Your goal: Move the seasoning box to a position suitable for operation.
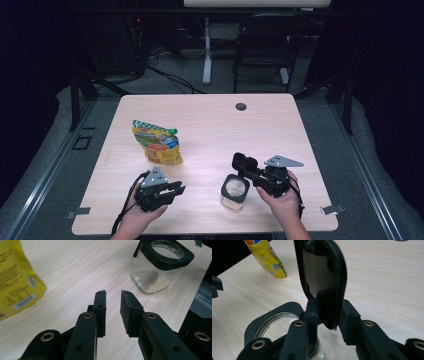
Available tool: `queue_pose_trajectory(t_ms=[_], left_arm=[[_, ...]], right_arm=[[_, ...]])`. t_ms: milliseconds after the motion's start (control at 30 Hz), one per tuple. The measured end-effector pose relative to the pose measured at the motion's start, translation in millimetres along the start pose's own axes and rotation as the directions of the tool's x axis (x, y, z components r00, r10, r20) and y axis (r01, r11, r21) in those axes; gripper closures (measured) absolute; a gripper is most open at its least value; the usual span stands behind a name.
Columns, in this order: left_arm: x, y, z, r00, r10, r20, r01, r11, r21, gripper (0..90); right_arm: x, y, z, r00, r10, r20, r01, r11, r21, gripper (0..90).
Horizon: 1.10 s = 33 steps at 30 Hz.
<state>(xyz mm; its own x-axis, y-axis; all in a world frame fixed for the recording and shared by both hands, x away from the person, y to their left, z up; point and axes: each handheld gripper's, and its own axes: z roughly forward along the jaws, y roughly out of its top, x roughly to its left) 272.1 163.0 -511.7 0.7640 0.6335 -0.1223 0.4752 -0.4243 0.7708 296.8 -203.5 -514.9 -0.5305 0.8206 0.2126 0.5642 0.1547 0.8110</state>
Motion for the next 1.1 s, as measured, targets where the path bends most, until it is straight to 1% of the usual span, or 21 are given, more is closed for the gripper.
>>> queue_pose_trajectory(t_ms=[33,167,233,267,400,600,767,800,867,967,1000,1033,1067,1100], left_arm=[[1.5,-1.1,-2.4,0.9999,-0.005,-0.009,0.005,1.0000,0.000,74.7],[3.4,-1.8,-5.3,0.9998,-0.011,-0.016,0.011,0.9999,-0.005,74.4],[4.2,-1.7,-6.4,0.9994,-0.014,-0.030,0.014,0.9999,-0.008,74.3],[5.3,-1.7,-6.7,0.9996,-0.016,-0.022,0.015,0.9998,-0.011,74.2],[8.9,-1.2,-7.6,0.9995,-0.019,-0.026,0.019,0.9998,-0.011,73.7],[13.3,-0.2,-8.0,0.9990,-0.028,-0.036,0.027,0.9994,-0.022,73.5],[20.1,0.9,-10.7,0.9984,-0.039,-0.040,0.038,0.9987,-0.033,72.1],[22.5,1.5,-11.7,0.9980,-0.047,-0.042,0.046,0.9983,-0.037,71.6],[24.5,1.9,-12.6,0.9981,-0.044,-0.044,0.042,0.9984,-0.039,71.1],[30.5,2.3,-14.2,0.9975,-0.060,-0.039,0.058,0.9971,-0.049,69.8],[33.2,2.0,-13.9,0.9970,-0.064,-0.042,0.062,0.9968,-0.050,69.0],[36.4,1.8,-14.1,0.9967,-0.068,-0.043,0.066,0.9968,-0.044,68.4],[43.0,0.2,-13.8,0.9958,-0.076,-0.052,0.074,0.9963,-0.045,67.9],[43.0,0.2,-13.8,0.9958,-0.076,-0.052,0.074,0.9963,-0.045,67.6]], right_arm=[[-0.7,0.8,2.6,1.0000,0.009,-0.003,-0.009,1.000,0.006,70.8],[0.6,2.1,3.8,0.9999,0.002,-0.014,-0.002,1.000,0.011,69.5],[1.5,2.2,3.9,1.0000,-0.005,-0.007,0.005,1.000,0.013,69.4],[1.6,2.0,3.8,1.0000,-0.002,-0.006,0.003,1.000,0.012,69.5],[0.9,0.3,2.5,0.9999,0.011,-0.011,-0.011,1.000,0.003,69.5],[1.3,-1.8,0.6,0.9999,0.009,-0.012,-0.009,1.000,0.002,68.5],[3.3,-3.6,-0.7,0.9996,-0.026,-0.004,0.026,1.000,0.003,66.2],[4.2,-4.1,-2.1,0.9991,-0.043,0.002,0.043,0.999,0.006,65.4],[4.8,-4.6,-2.4,0.9991,-0.043,0.006,0.043,0.999,0.000,65.3],[5.2,-5.7,-6.0,0.9989,-0.047,0.001,0.047,0.999,-0.004,62.8],[5.6,-6.6,-7.2,0.9989,-0.046,0.002,0.046,0.999,-0.016,62.0],[6.2,-7.0,-8.8,0.9988,-0.050,0.003,0.050,0.999,-0.018,61.6],[8.1,-7.2,-11.5,0.9976,-0.066,0.021,0.067,0.997,-0.026,61.5],[8.1,-7.2,-11.5,0.9976,-0.066,0.021,0.067,0.997,-0.026,61.5]])
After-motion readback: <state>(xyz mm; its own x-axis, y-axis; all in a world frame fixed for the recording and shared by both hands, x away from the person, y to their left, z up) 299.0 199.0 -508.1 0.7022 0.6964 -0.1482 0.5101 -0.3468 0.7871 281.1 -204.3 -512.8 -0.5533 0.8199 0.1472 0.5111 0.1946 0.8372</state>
